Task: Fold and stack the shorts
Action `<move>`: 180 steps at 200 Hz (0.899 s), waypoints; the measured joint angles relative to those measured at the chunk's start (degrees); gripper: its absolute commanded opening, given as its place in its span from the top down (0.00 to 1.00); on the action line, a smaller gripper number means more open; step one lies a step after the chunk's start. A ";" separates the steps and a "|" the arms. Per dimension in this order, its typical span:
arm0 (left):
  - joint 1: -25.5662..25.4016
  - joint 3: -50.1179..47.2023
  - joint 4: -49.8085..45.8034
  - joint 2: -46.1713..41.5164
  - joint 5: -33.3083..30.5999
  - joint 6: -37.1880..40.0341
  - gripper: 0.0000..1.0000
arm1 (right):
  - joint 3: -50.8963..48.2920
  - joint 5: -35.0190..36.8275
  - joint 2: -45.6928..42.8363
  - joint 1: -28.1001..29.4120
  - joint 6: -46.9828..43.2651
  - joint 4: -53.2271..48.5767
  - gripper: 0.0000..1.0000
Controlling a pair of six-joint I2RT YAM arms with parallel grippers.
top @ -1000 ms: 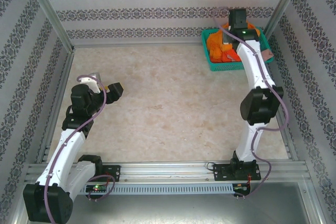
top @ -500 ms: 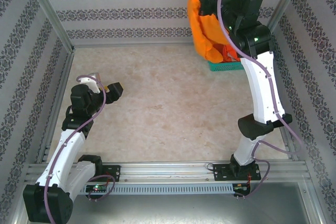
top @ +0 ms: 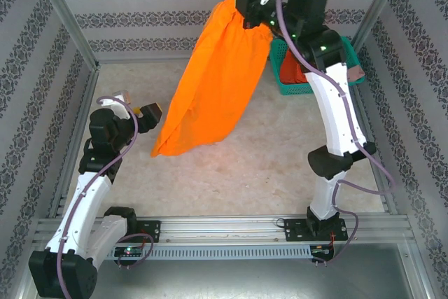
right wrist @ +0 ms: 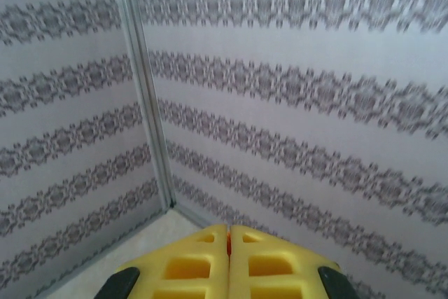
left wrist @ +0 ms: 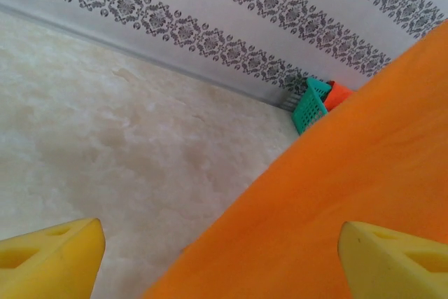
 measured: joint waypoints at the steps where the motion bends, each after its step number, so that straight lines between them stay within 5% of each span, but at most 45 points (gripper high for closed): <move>1: 0.00 0.02 0.00 0.00 -0.02 0.00 0.13 | -0.22 -0.02 0.13 0.02 0.02 -0.04 1.00; 49: 0.00 1.36 -1.09 0.00 -1.27 0.02 0.13 | -14.43 -2.64 0.46 0.48 -0.09 0.35 1.00; 92: 0.00 1.38 -2.95 0.04 -2.12 0.22 0.14 | -55.89 -1.97 -18.82 1.25 -4.44 2.47 1.00; 134: 0.00 0.79 -4.44 2.01 -4.09 -0.04 0.16 | -86.99 2.82 -45.75 2.58 -9.20 -0.55 0.34; 180: 0.00 -1.62 -6.05 6.38 -6.93 -1.77 0.16 | -93.70 7.89 -55.69 2.40 -3.65 -0.37 0.18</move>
